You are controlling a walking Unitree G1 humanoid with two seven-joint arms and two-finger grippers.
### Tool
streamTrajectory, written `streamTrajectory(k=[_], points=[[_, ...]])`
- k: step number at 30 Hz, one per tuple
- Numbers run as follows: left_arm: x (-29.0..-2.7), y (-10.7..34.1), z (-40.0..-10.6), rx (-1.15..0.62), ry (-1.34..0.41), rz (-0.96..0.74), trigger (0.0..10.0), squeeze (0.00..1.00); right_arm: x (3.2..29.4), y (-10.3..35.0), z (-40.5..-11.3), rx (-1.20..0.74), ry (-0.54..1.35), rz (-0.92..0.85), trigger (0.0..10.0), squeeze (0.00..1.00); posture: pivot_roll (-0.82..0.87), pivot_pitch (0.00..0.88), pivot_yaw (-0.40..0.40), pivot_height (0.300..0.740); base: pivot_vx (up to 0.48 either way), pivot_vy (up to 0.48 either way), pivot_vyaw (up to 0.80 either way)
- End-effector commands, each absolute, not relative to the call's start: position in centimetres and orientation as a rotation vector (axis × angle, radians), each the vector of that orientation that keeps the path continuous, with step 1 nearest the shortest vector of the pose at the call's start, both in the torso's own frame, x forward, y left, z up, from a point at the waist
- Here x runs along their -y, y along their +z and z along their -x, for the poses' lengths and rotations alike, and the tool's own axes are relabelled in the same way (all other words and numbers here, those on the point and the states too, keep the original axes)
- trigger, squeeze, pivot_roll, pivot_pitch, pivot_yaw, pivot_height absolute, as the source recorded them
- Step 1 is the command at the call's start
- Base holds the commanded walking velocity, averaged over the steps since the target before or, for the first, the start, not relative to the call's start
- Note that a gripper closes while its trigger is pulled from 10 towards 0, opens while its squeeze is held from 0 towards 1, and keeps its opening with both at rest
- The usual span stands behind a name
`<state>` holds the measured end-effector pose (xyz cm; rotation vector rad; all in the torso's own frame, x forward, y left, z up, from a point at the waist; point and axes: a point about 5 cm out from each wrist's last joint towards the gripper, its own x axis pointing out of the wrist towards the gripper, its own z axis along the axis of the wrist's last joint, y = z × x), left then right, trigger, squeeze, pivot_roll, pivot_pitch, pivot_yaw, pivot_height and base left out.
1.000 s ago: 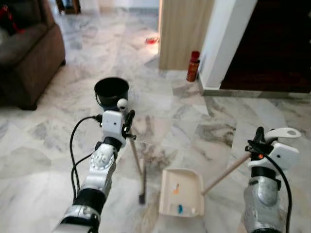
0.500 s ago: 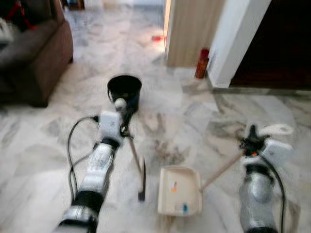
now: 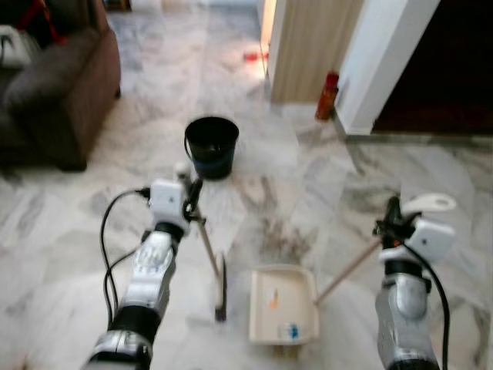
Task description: Sweep floor
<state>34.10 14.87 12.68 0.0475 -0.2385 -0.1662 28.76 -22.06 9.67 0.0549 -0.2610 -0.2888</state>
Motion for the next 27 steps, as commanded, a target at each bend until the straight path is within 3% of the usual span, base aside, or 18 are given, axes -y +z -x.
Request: streamTrajectory(k=[1,11,27], points=[[-14.4,13.5,-34.1,0.280,-0.178,-0.060,10.0,0.00,22.6,10.8,-28.8,0.318,-0.309,-0.067,10.0,0.00,0.06,0.104,-0.040,0.740,0.000,0.345,0.00],[-14.4,13.7,-34.1,0.289,-0.185,-0.072,10.0,0.00,21.8,11.0,-28.9,0.334,-0.300,-0.099,10.0,0.00,0.07,0.109,-0.033,0.740,0.000,0.092,0.00],[-14.2,13.8,-33.8,0.303,-0.195,-0.077,10.0,0.00,22.9,14.1,-28.9,0.500,-0.385,-0.217,10.0,0.00,0.07,0.112,-0.032,0.740,0.000,0.000,0.00]])
